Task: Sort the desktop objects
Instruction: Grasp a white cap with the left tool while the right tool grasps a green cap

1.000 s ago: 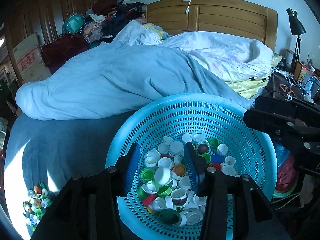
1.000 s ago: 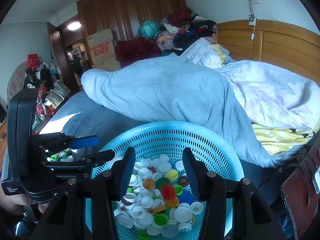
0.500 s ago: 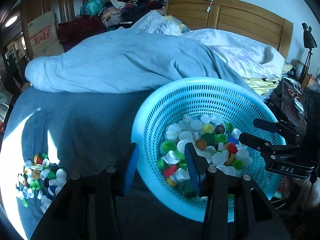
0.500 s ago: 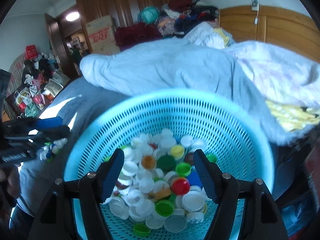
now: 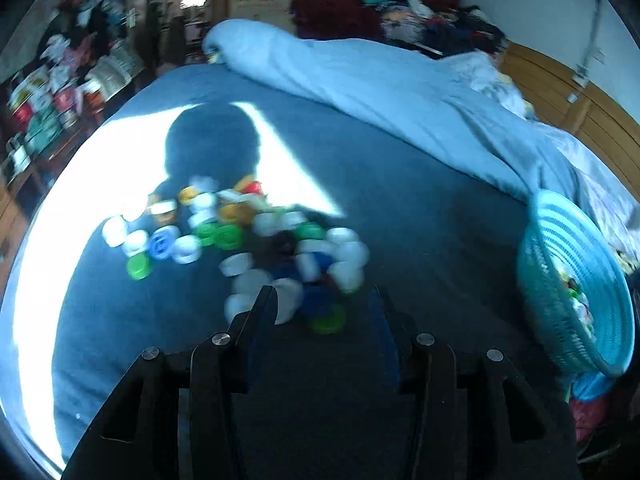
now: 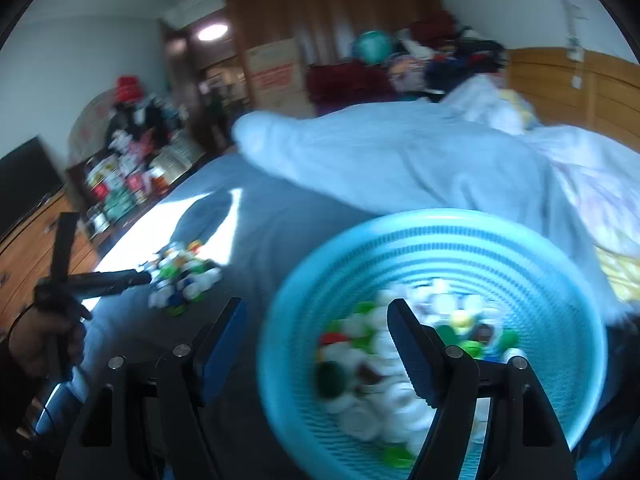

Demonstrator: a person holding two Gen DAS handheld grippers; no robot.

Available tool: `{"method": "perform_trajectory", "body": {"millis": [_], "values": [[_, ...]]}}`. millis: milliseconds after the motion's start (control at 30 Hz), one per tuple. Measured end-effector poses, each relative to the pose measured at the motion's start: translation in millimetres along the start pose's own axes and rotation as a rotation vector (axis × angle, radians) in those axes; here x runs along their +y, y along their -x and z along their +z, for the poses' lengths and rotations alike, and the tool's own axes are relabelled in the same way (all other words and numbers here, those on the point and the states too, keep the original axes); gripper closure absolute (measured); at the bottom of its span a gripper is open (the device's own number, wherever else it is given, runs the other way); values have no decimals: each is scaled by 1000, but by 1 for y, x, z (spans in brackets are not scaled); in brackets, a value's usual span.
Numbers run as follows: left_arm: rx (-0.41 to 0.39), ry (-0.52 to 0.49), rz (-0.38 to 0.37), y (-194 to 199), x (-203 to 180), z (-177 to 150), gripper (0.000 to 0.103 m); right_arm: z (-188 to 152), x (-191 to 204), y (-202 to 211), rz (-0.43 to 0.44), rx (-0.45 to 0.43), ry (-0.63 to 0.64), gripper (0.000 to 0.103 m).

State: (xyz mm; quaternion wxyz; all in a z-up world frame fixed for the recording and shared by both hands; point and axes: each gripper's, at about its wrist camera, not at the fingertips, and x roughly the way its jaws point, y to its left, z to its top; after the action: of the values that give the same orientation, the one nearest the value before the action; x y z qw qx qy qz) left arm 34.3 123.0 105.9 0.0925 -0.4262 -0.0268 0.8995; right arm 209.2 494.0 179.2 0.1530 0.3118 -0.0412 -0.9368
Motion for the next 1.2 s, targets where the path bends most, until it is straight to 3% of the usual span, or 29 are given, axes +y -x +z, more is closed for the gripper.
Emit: {"method": "perform_trajectory", "body": {"millis": [133,233,433,600,800,867,900,1033,1200], "values": [[-29,173,125,-5,106,-1,61,-2,49,-40,87,80,83,25],[-36,240,165,-19,162,1,55,-3,80,-72,134,133,128,25],[-44,280,172,-69,231,16,54,-3,128,-134,185,220,172,25],[-81,239,125,-85,236,35,54,-10,161,-175,212,293,215,25],[-36,175,146,-109,232,32,55,-18,185,-208,236,353,220,25],[-28,175,117,-112,234,29,77,-20,192,-213,239,363,239,32],[-30,172,107,-112,233,29,76,-21,195,-216,239,373,248,38],[-92,154,88,-93,228,33,77,-22,196,-220,237,392,243,49],[-246,130,39,-40,213,25,78,-23,194,-216,245,397,236,49]]}}
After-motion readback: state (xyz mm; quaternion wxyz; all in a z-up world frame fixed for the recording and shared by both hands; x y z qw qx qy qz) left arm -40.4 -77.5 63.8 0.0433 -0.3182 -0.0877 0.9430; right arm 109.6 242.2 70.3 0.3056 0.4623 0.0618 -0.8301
